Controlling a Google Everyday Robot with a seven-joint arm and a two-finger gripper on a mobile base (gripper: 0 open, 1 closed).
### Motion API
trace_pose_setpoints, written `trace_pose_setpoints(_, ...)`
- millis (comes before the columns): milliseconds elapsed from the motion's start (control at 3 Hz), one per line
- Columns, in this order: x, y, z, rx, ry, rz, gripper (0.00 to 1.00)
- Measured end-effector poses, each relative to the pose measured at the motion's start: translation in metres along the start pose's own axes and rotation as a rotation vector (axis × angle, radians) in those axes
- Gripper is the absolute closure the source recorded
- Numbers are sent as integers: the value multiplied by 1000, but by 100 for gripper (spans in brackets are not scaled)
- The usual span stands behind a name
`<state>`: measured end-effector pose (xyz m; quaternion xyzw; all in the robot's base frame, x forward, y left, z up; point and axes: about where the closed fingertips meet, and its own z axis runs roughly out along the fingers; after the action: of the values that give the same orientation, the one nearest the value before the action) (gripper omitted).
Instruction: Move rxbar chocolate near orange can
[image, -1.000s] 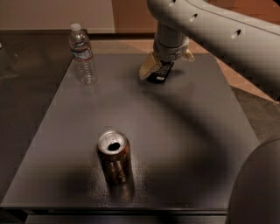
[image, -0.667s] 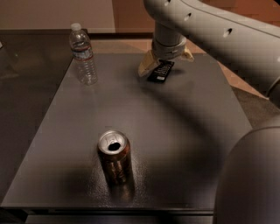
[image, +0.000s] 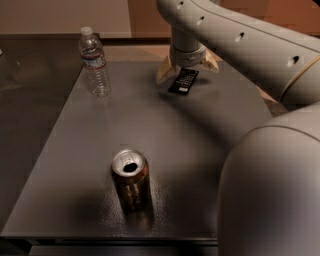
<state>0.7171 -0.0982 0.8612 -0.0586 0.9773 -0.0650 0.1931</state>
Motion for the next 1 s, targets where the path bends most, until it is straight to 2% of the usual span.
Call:
trace_pose_setpoints(667, -1, 4, 18, -24, 37, 77, 0)
trace_pose_setpoints(1000, 0, 8, 24, -34, 54, 86, 18)
